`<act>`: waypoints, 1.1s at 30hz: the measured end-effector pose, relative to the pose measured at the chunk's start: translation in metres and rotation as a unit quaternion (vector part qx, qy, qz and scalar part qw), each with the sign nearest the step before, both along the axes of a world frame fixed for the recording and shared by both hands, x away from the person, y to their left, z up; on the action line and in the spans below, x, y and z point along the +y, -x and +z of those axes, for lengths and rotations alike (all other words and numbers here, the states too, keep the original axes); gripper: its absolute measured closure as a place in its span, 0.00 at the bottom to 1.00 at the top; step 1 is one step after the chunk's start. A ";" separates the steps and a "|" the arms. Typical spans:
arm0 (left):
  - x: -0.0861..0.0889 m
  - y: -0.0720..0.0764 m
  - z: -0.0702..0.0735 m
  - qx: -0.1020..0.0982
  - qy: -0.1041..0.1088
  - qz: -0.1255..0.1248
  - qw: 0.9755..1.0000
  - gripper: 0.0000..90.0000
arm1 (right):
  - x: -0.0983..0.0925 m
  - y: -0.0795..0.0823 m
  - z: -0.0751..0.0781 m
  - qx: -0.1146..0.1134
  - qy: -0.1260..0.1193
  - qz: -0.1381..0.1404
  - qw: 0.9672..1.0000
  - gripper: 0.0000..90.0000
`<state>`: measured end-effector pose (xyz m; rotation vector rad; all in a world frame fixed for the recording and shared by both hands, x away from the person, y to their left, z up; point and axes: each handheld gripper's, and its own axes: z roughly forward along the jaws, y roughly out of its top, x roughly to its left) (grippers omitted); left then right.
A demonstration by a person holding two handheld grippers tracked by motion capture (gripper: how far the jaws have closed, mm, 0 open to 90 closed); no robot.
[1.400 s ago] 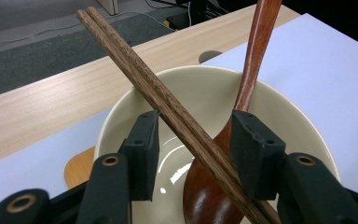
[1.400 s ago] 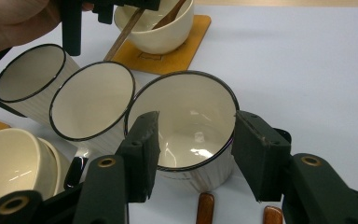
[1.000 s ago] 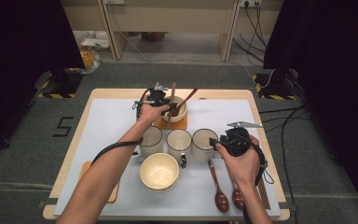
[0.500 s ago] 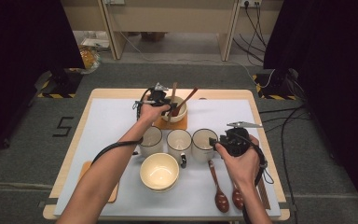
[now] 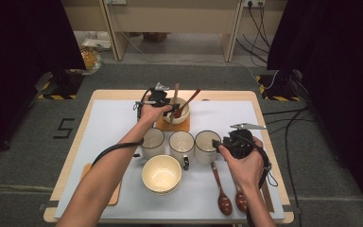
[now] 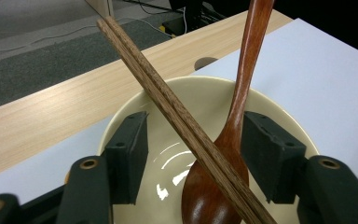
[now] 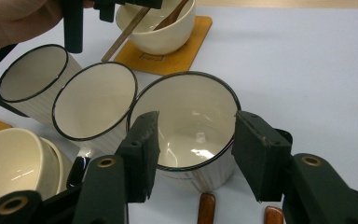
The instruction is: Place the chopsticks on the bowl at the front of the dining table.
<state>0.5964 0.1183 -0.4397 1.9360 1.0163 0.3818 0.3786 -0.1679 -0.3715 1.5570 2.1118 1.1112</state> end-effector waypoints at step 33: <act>0.016 0.007 0.021 -0.007 -0.003 0.004 1.000 0.25 | 0.001 -0.001 -0.003 0.005 0.001 -0.001 1.000 0.56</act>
